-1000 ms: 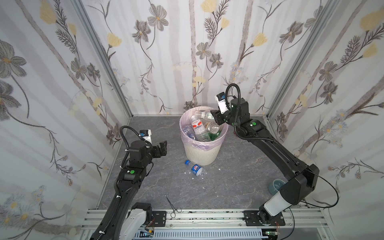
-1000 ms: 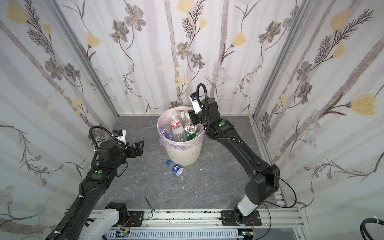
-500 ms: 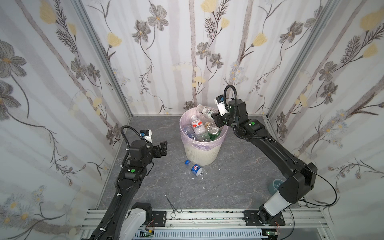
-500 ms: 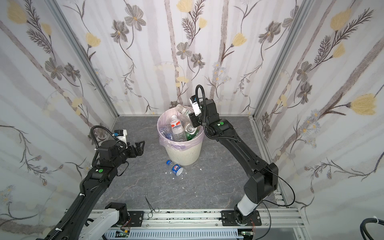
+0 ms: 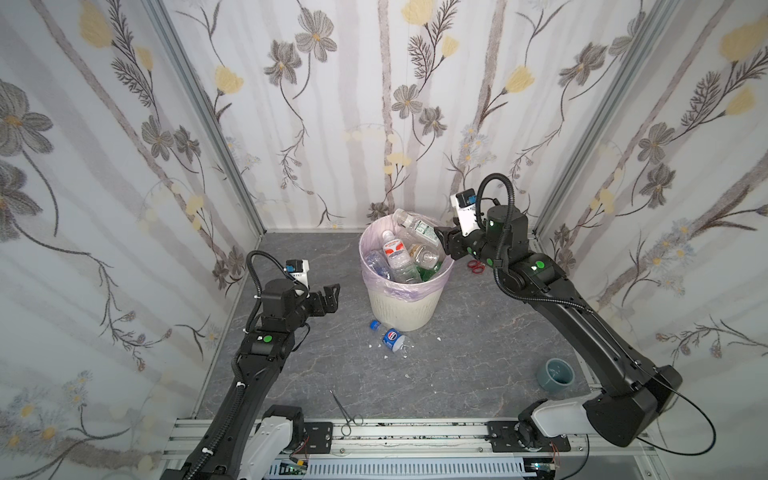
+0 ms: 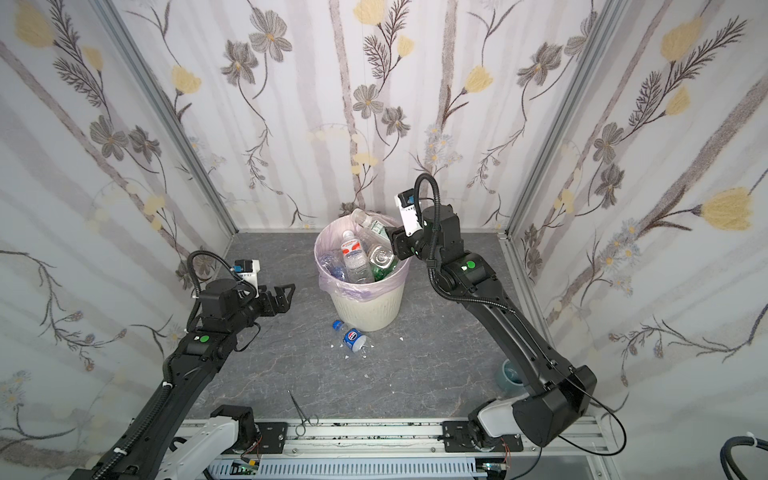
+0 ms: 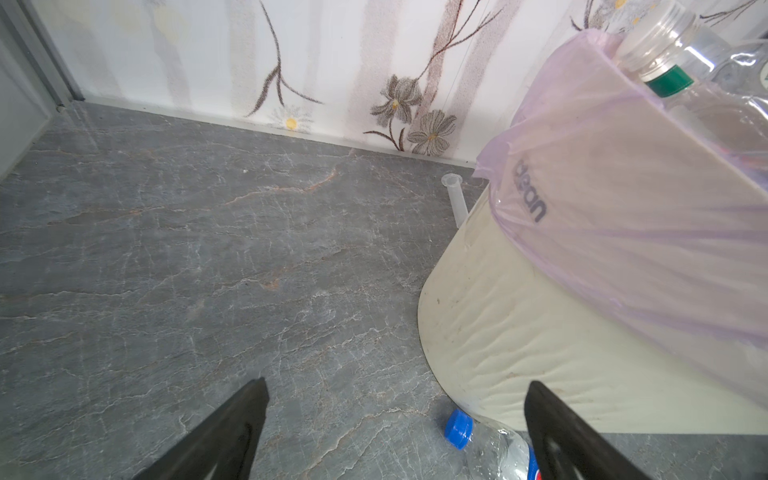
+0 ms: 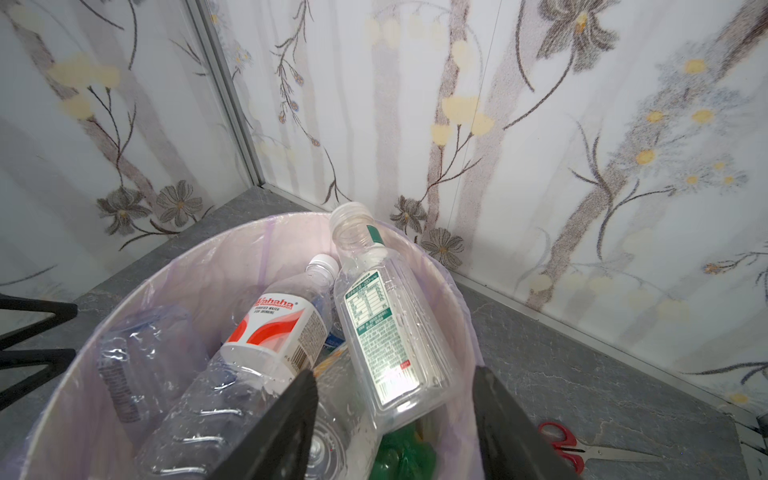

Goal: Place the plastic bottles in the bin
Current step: 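Draw the right gripper back while the left gripper reaches to the Pepsi bottle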

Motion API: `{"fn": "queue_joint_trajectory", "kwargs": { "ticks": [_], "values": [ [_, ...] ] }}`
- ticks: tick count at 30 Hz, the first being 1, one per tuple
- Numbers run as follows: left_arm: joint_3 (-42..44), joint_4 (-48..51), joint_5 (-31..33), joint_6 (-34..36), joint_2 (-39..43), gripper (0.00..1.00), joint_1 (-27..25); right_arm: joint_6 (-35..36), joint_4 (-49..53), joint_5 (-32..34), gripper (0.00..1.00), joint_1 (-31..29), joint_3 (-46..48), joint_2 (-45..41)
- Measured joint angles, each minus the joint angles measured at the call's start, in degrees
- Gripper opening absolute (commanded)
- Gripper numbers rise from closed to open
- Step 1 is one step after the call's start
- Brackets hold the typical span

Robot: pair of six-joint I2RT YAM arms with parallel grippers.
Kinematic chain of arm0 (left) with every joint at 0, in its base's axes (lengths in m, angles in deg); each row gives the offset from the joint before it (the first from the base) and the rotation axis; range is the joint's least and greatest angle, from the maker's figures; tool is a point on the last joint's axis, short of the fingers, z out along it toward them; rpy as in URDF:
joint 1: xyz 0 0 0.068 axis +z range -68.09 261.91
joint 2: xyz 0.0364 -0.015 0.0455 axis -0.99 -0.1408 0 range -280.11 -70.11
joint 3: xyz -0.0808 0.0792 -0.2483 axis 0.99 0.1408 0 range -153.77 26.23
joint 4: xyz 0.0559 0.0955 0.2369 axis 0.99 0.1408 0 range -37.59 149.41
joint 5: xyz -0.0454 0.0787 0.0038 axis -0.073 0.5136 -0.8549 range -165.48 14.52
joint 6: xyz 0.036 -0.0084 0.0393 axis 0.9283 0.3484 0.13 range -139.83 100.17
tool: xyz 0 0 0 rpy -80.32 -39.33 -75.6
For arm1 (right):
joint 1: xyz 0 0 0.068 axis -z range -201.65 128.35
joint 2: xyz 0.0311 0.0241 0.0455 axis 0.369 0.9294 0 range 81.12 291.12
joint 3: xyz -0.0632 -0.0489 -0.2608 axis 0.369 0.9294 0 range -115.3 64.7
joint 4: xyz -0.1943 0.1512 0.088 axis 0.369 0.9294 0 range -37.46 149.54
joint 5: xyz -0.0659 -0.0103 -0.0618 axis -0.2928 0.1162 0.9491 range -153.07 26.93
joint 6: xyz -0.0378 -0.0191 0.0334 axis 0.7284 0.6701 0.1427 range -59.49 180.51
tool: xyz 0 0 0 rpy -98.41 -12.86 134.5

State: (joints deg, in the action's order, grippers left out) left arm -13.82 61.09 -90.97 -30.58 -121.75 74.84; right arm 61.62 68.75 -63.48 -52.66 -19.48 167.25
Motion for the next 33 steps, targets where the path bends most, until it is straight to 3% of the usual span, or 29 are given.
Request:
{"fn": "queue_joint_trajectory", "kwargs": {
  "ticks": [9, 14, 23, 33],
  "values": [
    [2.16, -0.9, -0.15, -3.56, -1.55, 1.0, -6.19, -3.74, -5.22, -1.05, 0.75, 0.17, 20.98, -17.81],
    [5.2, -1.14, 6.1, -9.42, -1.97, 1.0, -15.56, -5.18, -6.21, 0.85, 0.79, 0.5, 28.7, -23.89],
    [11.45, -3.02, 20.61, -24.02, -4.0, 1.0, -29.51, -7.74, -6.93, 4.0, 0.85, 1.64, 35.21, -29.59],
    [12.46, -12.02, 26.77, -35.63, -15.63, 1.0, -39.39, -10.58, -8.63, 5.9, 0.86, 2.21, 39.41, -34.47]
  ]
}}
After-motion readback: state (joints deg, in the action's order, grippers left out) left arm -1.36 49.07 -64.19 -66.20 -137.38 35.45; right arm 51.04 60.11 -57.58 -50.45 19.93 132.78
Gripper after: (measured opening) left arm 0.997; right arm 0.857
